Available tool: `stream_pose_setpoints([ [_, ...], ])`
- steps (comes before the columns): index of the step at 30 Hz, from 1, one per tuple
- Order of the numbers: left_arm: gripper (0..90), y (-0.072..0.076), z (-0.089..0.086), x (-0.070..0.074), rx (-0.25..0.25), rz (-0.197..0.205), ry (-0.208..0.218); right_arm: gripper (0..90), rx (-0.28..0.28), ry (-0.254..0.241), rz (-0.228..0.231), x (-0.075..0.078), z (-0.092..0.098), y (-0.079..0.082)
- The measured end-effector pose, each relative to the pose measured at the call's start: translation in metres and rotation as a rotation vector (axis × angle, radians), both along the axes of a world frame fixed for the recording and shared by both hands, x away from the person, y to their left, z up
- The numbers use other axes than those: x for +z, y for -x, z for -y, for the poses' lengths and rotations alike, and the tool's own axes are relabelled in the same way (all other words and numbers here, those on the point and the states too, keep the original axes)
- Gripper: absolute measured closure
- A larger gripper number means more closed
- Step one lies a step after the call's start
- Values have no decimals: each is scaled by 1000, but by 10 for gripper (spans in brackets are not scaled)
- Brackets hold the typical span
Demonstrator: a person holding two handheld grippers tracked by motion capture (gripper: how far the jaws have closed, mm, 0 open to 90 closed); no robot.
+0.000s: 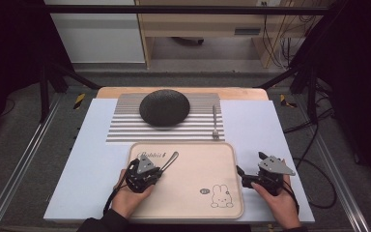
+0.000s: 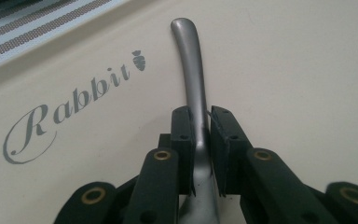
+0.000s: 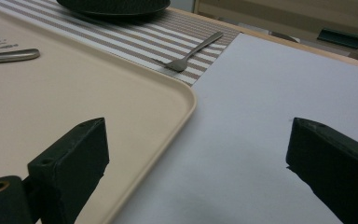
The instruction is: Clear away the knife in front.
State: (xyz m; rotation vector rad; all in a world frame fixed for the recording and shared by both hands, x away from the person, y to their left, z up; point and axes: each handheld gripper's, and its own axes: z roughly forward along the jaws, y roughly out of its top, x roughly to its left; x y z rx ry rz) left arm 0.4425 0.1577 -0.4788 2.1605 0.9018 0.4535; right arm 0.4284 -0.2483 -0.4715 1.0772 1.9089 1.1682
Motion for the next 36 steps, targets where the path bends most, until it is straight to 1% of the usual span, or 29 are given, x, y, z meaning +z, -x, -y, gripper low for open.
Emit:
stream_pose_setpoints([
  [3,798,1,1,1,0,-1,-8,59,-9,-14,-2,0,2,-1],
  [10,798,4,3,1,-5,-4,-10,58,-14,-19,-4,0,4,0],
  [14,797,7,3,1,-12,-11,-9,58,-11,-14,-6,0,3,-1],
  [24,796,7,3,1,-10,-12,-4,58,-13,-15,-6,0,3,-1],
  [26,796,8,2,-1,-4,-7,11,58,-11,-13,-4,0,3,-1],
  [27,795,9,2,-1,-5,-4,11,58,-12,-12,-5,0,3,-1],
  [30,794,9,2,-1,-4,1,7,58,-11,-14,-6,0,3,-1],
  [32,782,9,3,0,-3,12,-3,58,-11,-15,-7,0,3,-1],
  [34,767,11,3,4,0,40,5,57,-13,-19,-7,0,4,0],
  [35,768,11,4,6,0,48,21,57,-14,-20,-8,0,4,0],
  [36,771,11,4,8,-5,56,45,57,-14,-24,-10,0,4,-1],
])
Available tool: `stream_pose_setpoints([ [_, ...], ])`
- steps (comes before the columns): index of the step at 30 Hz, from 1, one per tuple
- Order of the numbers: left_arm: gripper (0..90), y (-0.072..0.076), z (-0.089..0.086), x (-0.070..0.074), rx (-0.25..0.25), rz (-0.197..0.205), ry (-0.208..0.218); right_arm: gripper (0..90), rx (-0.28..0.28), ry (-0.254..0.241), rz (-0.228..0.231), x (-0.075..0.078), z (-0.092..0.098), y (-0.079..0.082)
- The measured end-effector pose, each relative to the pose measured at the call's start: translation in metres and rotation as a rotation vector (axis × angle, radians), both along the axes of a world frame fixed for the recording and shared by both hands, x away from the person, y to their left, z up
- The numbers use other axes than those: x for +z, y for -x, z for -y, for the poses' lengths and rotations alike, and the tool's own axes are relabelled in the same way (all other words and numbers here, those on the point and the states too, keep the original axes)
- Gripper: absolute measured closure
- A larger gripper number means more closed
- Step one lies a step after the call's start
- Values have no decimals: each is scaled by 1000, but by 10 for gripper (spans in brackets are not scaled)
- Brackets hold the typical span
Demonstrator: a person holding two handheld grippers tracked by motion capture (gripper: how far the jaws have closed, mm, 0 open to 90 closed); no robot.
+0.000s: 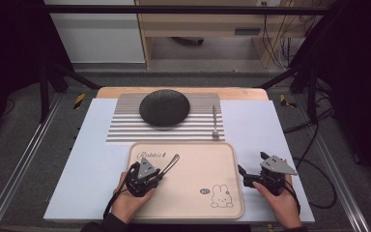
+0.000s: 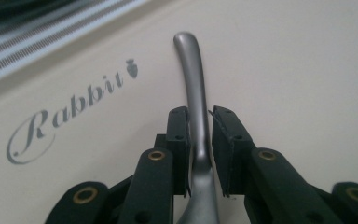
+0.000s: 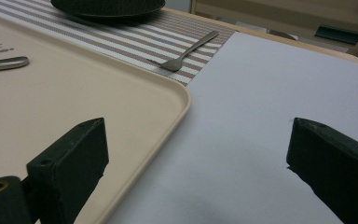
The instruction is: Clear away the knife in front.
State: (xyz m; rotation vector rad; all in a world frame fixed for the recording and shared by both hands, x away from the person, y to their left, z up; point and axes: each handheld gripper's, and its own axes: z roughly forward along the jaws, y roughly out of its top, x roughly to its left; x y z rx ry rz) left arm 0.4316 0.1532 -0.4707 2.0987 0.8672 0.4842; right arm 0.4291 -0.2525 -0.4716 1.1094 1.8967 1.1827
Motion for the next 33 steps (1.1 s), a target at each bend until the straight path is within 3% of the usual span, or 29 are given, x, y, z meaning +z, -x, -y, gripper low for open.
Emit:
stream_pose_setpoints([
  [2,830,-2,4,3,-30,12,23,54,0,-14,-4,0,1,-1],
  [4,889,-6,12,5,-55,11,8,55,1,-18,-8,0,1,-1],
  [8,900,-16,31,7,-85,2,-70,56,4,-8,-8,0,0,0],
  [14,900,-32,54,0,-128,-45,-166,56,-2,-9,-7,-1,1,0],
  [19,900,-38,57,-1,-101,-28,-194,56,-3,-7,-5,-1,2,0],
  [29,900,-44,40,-2,-50,-51,-166,56,-10,-5,-6,-1,2,-1],
  [33,900,-44,29,-2,-8,-53,-159,56,-9,-3,-7,-1,2,0],
])
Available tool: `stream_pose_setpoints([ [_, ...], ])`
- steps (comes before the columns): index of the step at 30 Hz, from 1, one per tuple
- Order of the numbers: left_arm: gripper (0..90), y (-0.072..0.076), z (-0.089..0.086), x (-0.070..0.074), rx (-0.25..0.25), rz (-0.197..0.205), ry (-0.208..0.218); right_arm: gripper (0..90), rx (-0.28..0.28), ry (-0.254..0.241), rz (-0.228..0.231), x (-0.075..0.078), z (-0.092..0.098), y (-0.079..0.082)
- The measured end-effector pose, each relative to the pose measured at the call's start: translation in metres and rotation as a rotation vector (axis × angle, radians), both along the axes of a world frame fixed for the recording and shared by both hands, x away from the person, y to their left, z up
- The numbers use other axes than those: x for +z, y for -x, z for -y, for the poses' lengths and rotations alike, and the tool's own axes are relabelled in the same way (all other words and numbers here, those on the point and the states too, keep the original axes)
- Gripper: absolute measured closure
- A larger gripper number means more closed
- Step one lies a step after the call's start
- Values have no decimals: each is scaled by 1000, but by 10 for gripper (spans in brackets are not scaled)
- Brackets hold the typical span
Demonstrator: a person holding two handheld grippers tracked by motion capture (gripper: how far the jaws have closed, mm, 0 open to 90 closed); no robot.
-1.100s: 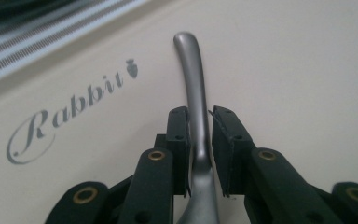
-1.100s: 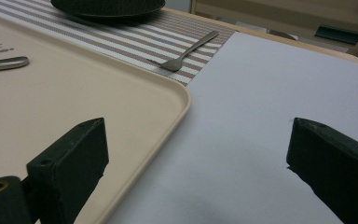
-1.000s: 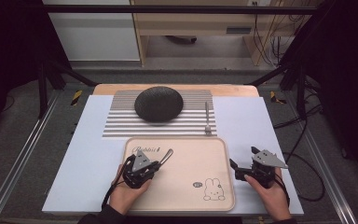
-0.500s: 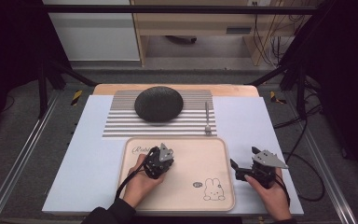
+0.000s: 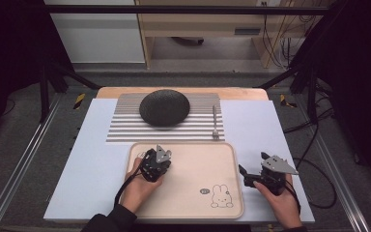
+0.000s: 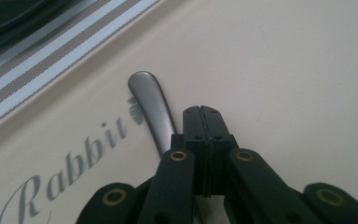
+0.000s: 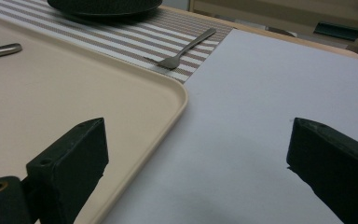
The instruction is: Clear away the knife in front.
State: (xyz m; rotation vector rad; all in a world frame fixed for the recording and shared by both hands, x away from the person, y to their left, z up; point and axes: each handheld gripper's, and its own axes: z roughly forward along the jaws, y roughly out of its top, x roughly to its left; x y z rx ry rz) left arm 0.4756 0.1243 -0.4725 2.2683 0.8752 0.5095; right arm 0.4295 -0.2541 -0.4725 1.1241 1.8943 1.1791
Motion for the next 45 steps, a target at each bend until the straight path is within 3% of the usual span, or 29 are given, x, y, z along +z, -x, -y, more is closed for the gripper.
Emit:
stream_pose_setpoints([
  [6,900,-2,-18,1,50,-4,-14,56,4,6,1,0,-1,0],
  [23,900,4,-57,1,139,-13,5,55,4,3,2,0,0,0],
  [30,900,0,-74,1,182,-23,33,55,6,4,1,0,0,0],
  [35,900,1,-81,0,206,-17,33,55,6,2,0,0,0,0],
  [45,900,3,-82,-1,198,5,44,55,9,0,1,0,0,0],
])
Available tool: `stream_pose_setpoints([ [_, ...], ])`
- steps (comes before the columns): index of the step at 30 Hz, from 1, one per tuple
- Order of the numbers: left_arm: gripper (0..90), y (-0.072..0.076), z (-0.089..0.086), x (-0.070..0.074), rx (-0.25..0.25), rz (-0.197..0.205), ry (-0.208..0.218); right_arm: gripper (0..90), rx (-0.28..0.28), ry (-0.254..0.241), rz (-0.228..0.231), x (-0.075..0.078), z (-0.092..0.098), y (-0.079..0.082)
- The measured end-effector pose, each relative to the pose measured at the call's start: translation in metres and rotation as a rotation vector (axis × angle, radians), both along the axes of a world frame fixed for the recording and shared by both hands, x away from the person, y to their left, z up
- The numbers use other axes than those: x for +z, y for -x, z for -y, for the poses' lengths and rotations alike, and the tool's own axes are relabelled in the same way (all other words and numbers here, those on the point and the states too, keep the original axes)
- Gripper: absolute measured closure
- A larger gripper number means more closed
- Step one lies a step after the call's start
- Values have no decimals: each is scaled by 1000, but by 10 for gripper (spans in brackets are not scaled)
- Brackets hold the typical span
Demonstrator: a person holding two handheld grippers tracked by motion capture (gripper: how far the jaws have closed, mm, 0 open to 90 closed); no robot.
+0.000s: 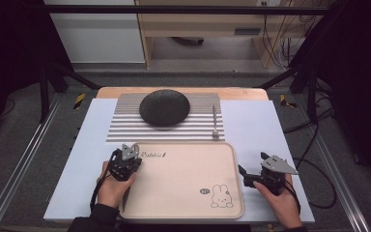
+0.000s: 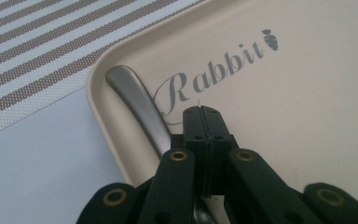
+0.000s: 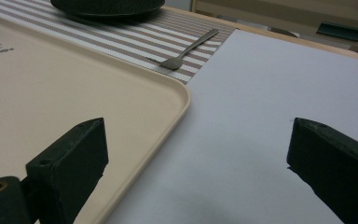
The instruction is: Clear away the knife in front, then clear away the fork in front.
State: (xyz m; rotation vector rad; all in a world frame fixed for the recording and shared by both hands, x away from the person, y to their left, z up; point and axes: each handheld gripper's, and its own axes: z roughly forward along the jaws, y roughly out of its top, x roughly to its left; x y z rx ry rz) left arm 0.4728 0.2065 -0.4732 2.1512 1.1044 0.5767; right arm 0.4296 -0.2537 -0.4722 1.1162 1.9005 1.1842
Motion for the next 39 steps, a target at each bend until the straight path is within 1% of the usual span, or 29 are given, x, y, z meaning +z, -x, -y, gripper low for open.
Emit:
stream_pose_setpoints([
  [2,900,1,1,1,-7,22,15,55,0,-2,0,0,0,0],
  [4,900,2,3,3,-18,50,24,55,-2,-3,-2,0,0,0],
  [6,900,4,6,4,-26,68,30,54,-3,-6,-2,0,0,0],
  [9,900,5,8,4,-36,88,36,55,-5,-7,-1,0,1,0],
  [15,900,8,8,4,-50,109,63,56,-10,-5,-16,-1,0,-1],
  [17,900,8,9,4,-58,117,63,57,-14,-9,-21,-1,0,-1],
  [19,900,9,8,6,-68,141,71,58,-14,-8,-22,-2,-1,-3],
  [21,882,10,7,7,-64,169,90,58,-12,-10,-18,-1,-1,-3],
  [22,849,11,7,8,-60,187,100,58,-10,-11,-18,-1,-1,-3],
  [23,792,11,7,8,-49,207,108,58,-8,-10,-19,-1,0,-2],
  [25,606,13,9,9,-33,251,129,58,-9,-14,-22,0,1,-1],
  [27,479,16,8,13,-25,278,172,60,-10,-17,-18,1,1,0],
  [28,447,18,7,15,-27,295,187,62,-9,-18,-18,1,1,0],
  [29,429,20,6,16,-25,315,195,63,-9,-19,-19,1,1,0],
  [30,390,22,5,16,-19,334,197,63,-10,-17,-19,0,1,0],
  [34,236,27,-4,18,12,364,228,63,-17,-18,-18,0,2,-1],
  [36,163,30,-10,17,20,365,253,63,-18,-21,-19,0,3,-1],
  [38,107,35,-14,16,25,371,260,62,-19,-28,-24,0,3,-2],
  [39,95,37,-16,17,25,369,263,62,-18,-32,-28,-1,3,-2],
])
